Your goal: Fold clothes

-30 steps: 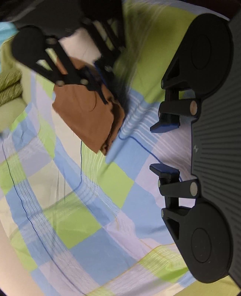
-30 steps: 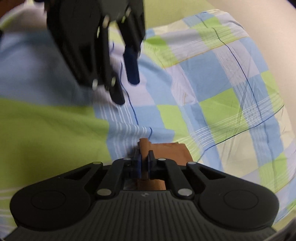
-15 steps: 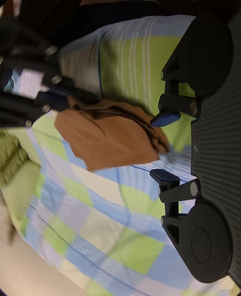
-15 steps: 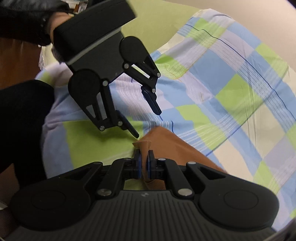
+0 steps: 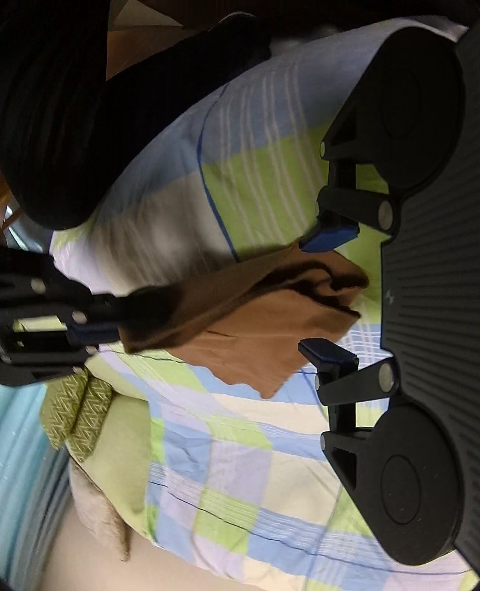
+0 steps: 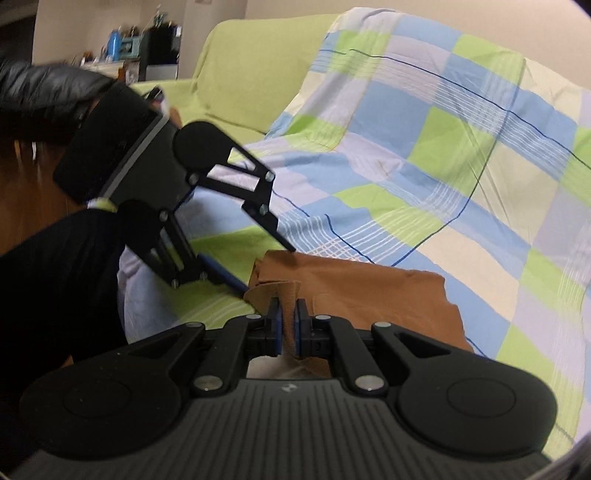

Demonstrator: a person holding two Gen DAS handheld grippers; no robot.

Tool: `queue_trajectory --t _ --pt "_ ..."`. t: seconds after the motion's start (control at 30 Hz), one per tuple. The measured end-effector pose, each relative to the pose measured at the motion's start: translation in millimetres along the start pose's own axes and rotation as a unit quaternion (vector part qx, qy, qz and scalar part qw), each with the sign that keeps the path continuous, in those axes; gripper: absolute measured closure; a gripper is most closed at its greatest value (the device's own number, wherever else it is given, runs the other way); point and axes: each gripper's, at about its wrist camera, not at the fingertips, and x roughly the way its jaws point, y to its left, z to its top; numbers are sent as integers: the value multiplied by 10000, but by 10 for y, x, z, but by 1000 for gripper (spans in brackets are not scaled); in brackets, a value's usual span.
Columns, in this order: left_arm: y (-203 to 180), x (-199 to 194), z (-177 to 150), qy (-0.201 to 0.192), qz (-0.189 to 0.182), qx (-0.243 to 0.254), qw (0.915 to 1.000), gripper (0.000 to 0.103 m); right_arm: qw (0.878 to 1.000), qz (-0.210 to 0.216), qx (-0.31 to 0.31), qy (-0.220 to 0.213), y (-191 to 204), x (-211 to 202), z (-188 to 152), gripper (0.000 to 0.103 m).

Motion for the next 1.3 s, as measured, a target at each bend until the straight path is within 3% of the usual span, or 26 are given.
queue_trajectory --t 0.33,0.37,0.43,0.47,0.63,0.8,0.97,1.03,1.13,1.3 --pt "-16 26 63 -7 -38 106 9999 42 9992 -35 315 -229 -149 -175 18 99" --pt "-21 25 74 3 -34 83 10000 44 9993 37 290 -217 -138 -192 12 99" --pt "54 66 105 68 -341 -86 9994 66 9994 75 278 -199 -126 -203 -13 99" --pt "90 77 123 123 -545 -161 9983 90 9993 80 317 -165 -109 -221 -63 99" --pt "308 143 249 340 -1307 11 9908 91 9996 -25 282 12 -54 -259 -245 99" --pt "436 241 319 510 -1759 124 9830 92 9995 -142 251 117 -4 -276 -334 99" --pt "381 261 378 693 -1507 301 9857 93 9987 -409 -106 275 144 -258 -381 100" --pt "282 222 379 718 -1234 260 9894 94 9973 -534 -356 367 247 -252 -413 100" --pt "109 167 343 778 -848 -112 9933 95 9937 -697 -740 479 385 -242 -469 100" --pt "28 121 332 964 -425 -883 9905 95 9919 -774 -826 579 434 -206 -548 100"
